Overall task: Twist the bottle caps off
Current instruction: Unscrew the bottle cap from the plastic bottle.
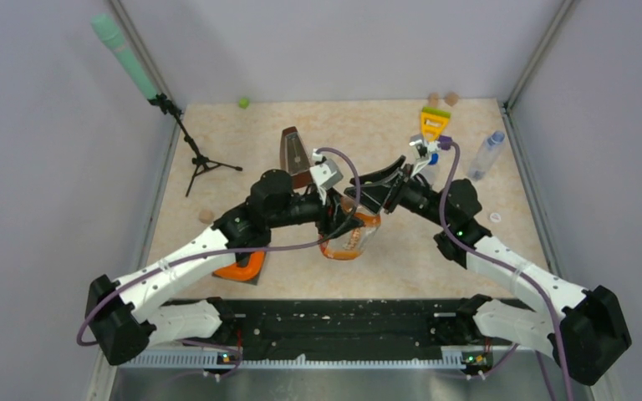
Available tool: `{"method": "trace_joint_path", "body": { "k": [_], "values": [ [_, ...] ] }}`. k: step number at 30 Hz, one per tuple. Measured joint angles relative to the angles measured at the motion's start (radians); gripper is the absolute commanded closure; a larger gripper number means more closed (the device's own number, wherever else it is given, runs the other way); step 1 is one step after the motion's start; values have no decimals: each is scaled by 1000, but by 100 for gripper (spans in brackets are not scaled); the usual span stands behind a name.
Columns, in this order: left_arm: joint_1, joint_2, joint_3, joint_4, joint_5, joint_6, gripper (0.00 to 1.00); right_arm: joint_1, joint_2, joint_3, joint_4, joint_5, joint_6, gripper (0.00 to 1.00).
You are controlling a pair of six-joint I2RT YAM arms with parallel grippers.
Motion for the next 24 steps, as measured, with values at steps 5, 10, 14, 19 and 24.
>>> {"method": "trace_joint_path", "body": {
  "k": [5,10,14,19,24],
  "values": [
    [-46,-25,0,-27,-156,53,100,0,0,0,-32,21,-1,43],
    [-125,-7,21,-99,-312,107,100,0,0,0,-55,56,-8,42],
    [-151,31,54,-135,-394,122,100,0,-13,-1,-54,89,-8,46],
    [-158,44,58,-138,-443,124,100,0,-24,-2,-58,118,-9,53],
    [-165,44,60,-137,-470,126,100,0,-24,-2,-72,145,-12,59]
  ]
}}
